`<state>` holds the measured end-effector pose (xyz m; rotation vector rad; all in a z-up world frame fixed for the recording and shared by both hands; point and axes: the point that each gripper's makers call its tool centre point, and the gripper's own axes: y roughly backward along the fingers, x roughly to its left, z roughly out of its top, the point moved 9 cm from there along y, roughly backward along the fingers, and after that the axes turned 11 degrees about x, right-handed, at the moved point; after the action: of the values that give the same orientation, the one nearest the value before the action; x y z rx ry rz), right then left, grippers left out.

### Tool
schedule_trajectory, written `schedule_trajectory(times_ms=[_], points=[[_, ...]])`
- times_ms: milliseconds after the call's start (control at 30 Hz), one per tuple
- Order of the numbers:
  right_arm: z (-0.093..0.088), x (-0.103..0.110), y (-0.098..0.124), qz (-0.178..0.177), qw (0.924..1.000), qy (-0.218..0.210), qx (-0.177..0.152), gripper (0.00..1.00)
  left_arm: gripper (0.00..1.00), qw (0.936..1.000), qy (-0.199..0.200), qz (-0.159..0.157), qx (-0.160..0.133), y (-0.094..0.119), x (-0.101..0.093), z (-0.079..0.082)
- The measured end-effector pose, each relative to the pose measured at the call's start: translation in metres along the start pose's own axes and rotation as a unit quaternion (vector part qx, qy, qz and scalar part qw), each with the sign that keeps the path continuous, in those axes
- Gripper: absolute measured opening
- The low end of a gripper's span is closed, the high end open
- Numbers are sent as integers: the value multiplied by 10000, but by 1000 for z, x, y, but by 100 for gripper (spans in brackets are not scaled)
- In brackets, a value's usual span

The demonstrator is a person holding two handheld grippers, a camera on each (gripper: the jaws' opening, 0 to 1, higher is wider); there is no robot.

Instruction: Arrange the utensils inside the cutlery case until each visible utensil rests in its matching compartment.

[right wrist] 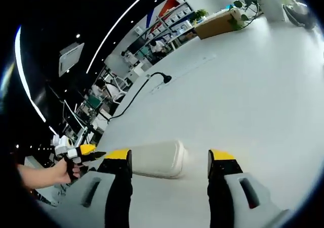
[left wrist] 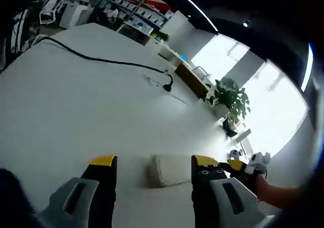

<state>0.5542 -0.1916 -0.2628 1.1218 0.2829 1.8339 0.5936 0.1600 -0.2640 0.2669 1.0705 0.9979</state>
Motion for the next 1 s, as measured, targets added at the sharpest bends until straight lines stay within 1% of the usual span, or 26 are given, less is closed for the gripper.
schedule_trajectory(times_ms=[33,67,133,167,200,233,267,300,367,400,500,533,567,600,667,767,833,900,967,1000], points=[[-2,0,-1,-157,9998,94,30,49,63,10000,62,47,-9,-1,0,-3],[-4,-1,-2,-320,9992,238,99,43,61,10000,19,37,-26,-4,-2,-6],[-6,2,-6,-252,9996,122,48,36,56,9999,-21,103,-81,-6,-6,-9],[-6,3,-8,-218,9997,21,46,34,51,9997,-57,100,-213,-7,-8,-9],[-5,3,-9,-186,9998,-114,-18,34,47,9997,-106,136,-195,-9,-8,-10],[-4,3,-10,-187,9997,-171,-43,35,45,9996,-127,244,-74,-11,-6,-12],[-3,4,-11,-197,9996,-210,-53,36,44,9995,-122,291,-1,-12,-6,-15],[-2,3,-13,-223,9996,-188,-64,36,44,9996,-109,249,24,-15,-8,-17],[-1,2,-14,-251,9995,-200,-34,35,43,9992,-249,308,102,-17,-13,-20],[-2,2,-15,-255,9994,-214,-38,33,42,9988,-328,346,78,-18,-15,-20],[-4,-1,-20,-267,9995,-166,71,32,43,9992,-258,308,14,-22,-18,-21],[-5,-1,-21,-264,9995,-124,90,31,43,9993,-235,301,29,-24,-19,-22],[-7,-2,-21,-292,9995,-79,109,28,43,9991,-220,356,114,-26,-19,-24],[-9,-4,-21,-310,9994,-67,100,29,42,9990,-257,354,93,-27,-20,-26],[-10,-6,-21,-257,9995,-158,-6,29,40,9986,-349,352,170,-29,-23,-30],[-13,-8,-21,-210,9996,-155,-113,29,36,9978,-505,344,250,-31,-25,-36],[-15,-8,-21,-97,9997,-179,-121,28,36,9984,-440,290,199,-31,-25,-35],[-15,-8,-22,-58,9998,-116,-151,26,35,9984,-447,275,197,-31,-26,-36],[-15,-7,-22,-71,9997,63,-215,25,34,9980,-562,222,207,-32,-28,-36],[-16,-7,-23,-86,9997,67,-225,25,34,9978,-570,235,228,-32,-30,-35]])
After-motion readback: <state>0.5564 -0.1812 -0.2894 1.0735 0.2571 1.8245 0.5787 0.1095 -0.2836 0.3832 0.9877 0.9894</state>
